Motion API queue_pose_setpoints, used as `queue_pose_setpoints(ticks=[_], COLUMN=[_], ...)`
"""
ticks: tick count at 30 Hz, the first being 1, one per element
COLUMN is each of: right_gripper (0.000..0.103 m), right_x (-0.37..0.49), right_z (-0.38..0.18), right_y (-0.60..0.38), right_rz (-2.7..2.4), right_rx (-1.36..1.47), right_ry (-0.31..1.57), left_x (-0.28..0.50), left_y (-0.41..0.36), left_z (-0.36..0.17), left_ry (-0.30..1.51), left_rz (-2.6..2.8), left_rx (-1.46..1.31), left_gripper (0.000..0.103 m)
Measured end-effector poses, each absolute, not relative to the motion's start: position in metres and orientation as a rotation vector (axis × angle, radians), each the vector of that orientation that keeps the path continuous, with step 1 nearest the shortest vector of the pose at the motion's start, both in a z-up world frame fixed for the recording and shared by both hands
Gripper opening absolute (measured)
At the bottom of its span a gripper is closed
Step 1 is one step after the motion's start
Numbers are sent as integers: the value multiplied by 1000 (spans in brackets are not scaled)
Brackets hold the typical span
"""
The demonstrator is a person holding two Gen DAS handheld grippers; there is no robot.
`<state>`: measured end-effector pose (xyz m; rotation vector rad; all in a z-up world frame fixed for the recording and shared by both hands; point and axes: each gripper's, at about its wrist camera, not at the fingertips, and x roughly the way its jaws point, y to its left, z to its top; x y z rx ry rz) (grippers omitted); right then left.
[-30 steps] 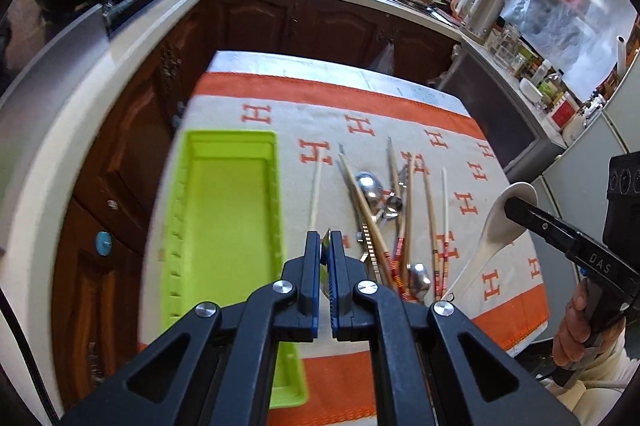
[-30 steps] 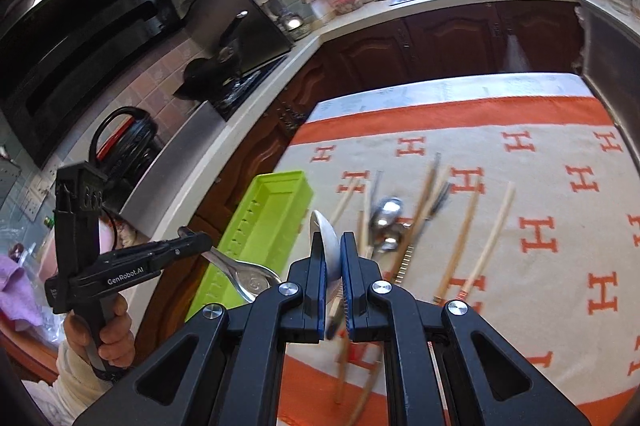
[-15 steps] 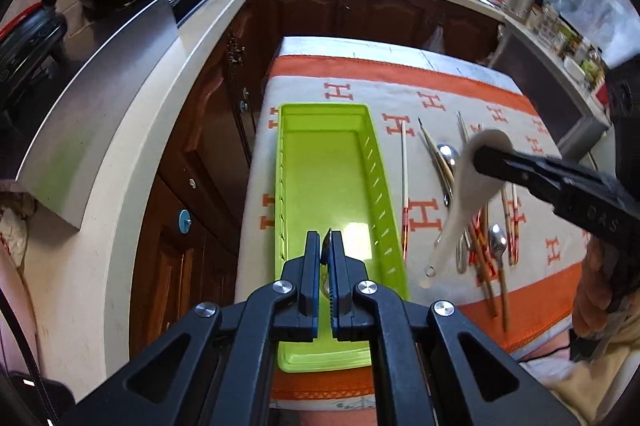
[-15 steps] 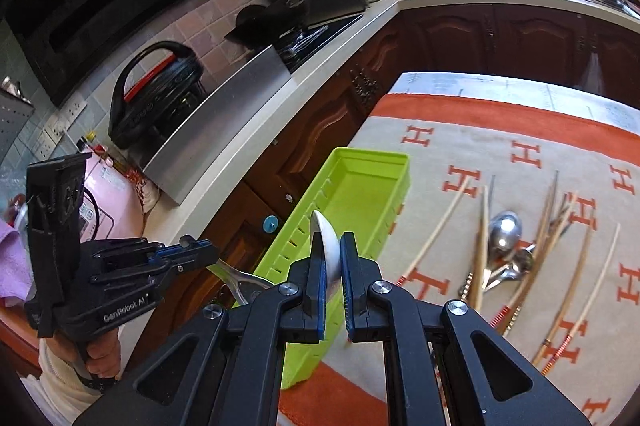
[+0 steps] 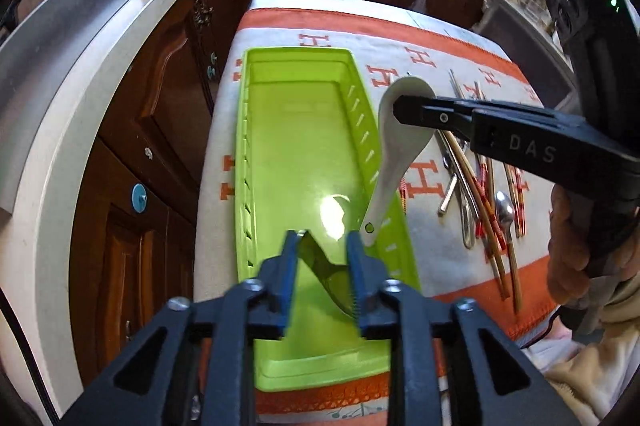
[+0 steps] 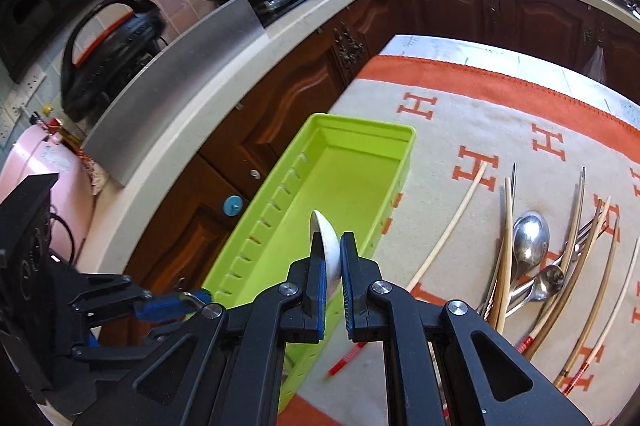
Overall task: Organize utensils
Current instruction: 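Lower the white spoon into the green tray with the right tool while the left tool places the metal spoon, then move both open tools back over the utensil pile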
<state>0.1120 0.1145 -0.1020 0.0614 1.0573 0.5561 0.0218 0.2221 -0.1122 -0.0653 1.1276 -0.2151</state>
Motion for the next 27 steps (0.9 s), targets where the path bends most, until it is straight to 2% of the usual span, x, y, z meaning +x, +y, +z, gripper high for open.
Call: queue_pose_setpoints(ticks=[1, 4, 6, 8, 10, 21, 27], right_gripper=[7, 9, 14, 26, 30, 30, 30], right_x=[116, 126, 129, 133, 133, 107, 81], right_z=[-106, -116, -119, -122, -122, -111, -118], right_y=[116, 116, 114, 112, 107, 30, -42], right_rz=[549, 538, 532, 527, 512, 430, 309], right_rx=[55, 50, 50, 59, 69, 109, 171], right_ry=[1065, 1078, 1087, 1082, 1074, 1070, 1097], left_x=[23, 23, 24, 24, 24, 22, 25], left_y=[225, 234, 241, 245, 249, 250, 237], left_z=[-113, -110, -106, -102, -98, -87, -87], left_ry=[1125, 1104, 1082, 1064, 1047, 973, 989], left_rz=[-213, -198, -188, -167, -133, -36, -118], left_rx=[-84, -145, -183, -199, -201, -230, -356], left_gripper=[38, 43, 47, 51, 52, 53, 53])
